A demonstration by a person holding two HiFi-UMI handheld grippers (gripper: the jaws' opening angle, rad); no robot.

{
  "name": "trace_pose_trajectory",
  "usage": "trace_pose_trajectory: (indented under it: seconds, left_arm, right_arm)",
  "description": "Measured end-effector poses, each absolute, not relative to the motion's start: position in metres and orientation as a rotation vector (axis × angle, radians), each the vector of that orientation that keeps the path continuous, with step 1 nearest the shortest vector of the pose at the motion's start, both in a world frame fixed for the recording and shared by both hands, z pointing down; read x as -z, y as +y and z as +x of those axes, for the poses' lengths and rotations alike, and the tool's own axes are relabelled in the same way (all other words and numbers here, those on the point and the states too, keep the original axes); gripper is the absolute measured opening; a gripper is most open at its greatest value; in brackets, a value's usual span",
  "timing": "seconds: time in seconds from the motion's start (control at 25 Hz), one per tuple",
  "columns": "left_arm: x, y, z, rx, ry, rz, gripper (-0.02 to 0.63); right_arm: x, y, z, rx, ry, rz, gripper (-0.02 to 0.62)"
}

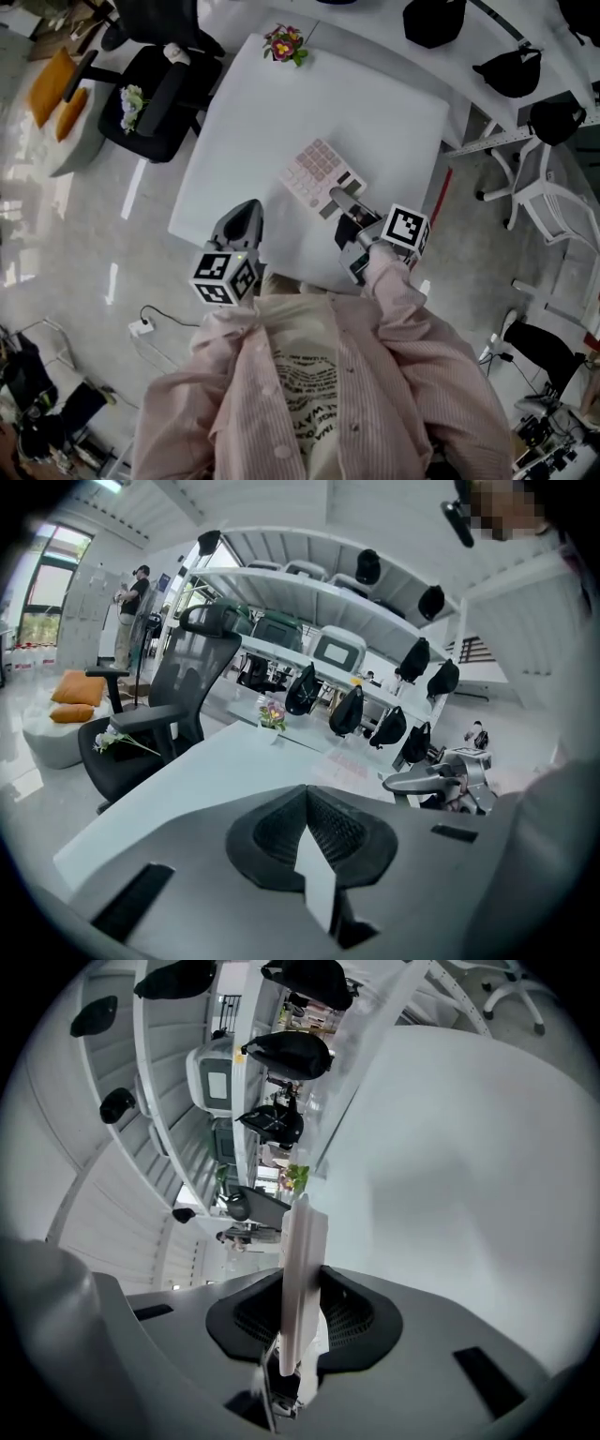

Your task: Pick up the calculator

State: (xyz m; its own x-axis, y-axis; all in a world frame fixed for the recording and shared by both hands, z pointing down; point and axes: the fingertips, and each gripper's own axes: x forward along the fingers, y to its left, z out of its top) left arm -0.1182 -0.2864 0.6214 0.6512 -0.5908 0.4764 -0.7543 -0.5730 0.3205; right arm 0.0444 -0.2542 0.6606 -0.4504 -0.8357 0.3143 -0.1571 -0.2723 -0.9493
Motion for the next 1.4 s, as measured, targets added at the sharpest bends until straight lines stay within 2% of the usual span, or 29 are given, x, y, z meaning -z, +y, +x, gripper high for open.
trace_pose_trajectory:
  seconds: [0.72, 1.4]
  left_arm:
    - [-0.541, -0.289, -0.133, -0.275, -1.073, 2.556, 0.000]
    - [-0.493, -0.289, -0.140, -0.174, -1.086, 2.681, 0.000]
  right_arm:
    - [-0.579, -0.236, 0.037, 1.628, 1.488, -1.144, 0.086]
    - [-0.539, -0.220, 0.047, 1.504, 1.483, -1.084, 0.086]
